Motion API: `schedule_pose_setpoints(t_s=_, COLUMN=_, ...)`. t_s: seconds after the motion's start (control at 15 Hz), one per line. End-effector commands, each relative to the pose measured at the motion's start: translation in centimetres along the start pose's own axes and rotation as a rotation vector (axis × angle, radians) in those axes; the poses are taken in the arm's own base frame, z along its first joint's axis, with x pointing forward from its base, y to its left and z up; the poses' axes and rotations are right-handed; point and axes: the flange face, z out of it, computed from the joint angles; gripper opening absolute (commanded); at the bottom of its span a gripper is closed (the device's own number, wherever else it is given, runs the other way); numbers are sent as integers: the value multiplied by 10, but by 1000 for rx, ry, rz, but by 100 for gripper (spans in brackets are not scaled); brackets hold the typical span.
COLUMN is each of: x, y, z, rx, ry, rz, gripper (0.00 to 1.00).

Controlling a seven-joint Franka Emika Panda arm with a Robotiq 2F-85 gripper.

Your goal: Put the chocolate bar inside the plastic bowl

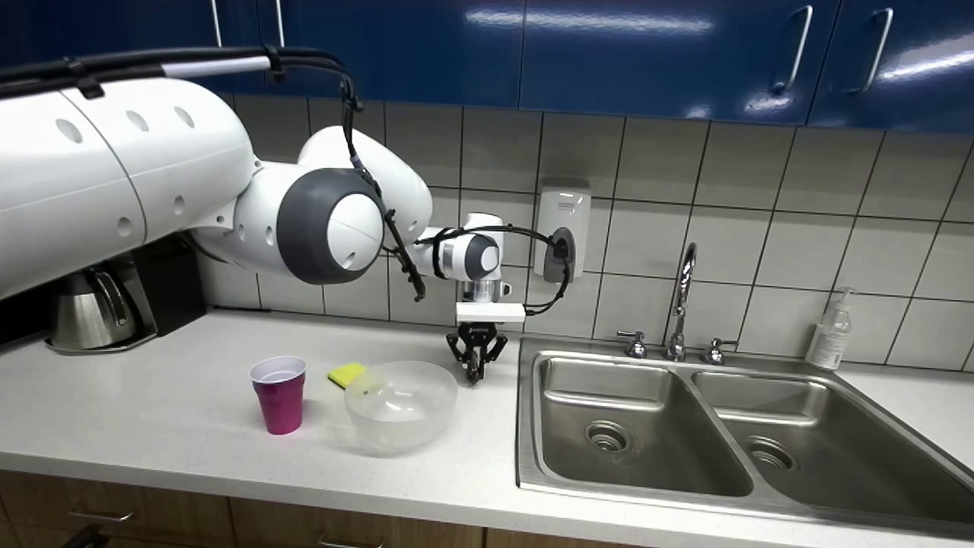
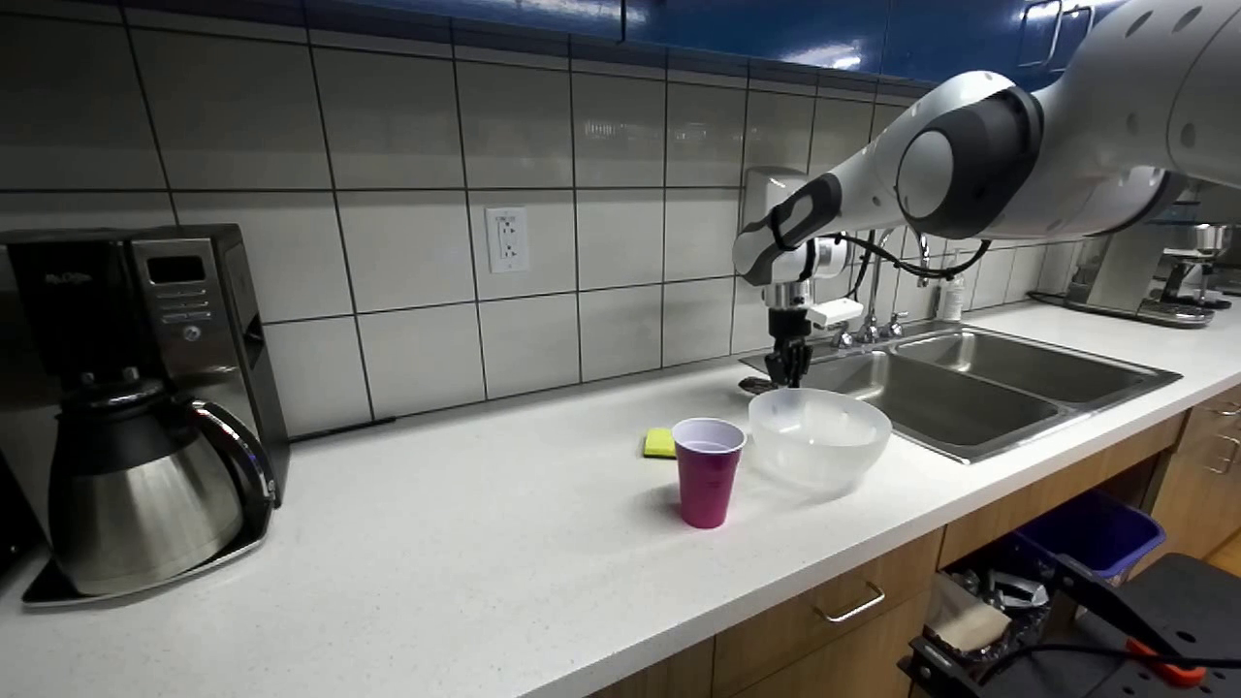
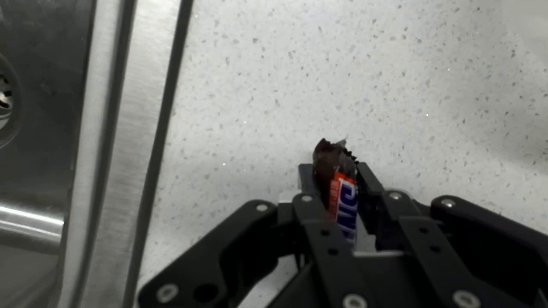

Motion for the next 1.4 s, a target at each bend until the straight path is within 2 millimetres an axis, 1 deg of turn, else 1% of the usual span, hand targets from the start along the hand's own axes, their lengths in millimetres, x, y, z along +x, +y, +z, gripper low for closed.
schedule_pose_setpoints(t_s=0.0, x=-1, y=12, z=-25, rx=-10, ry=67, rz=-10, gripper=6)
schedule_pose_setpoints(t_s=0.4, x=-3, y=18, z=-47, rx=-50, ry=91, rz=3, gripper=6)
schedule_pose_setpoints(t_s=0.8, x=-8, y=16, z=-75, rx=-62, ry=87, rz=15, gripper=6)
schedule_pose_setpoints(t_s=1.07, x=-17, y=11, z=-89, rx=-54, ry=80, rz=12, gripper=6)
schedule_pose_setpoints(t_s=1.33, x=-34, y=-1, z=-95, rx=-33, ry=56, rz=7, gripper=6)
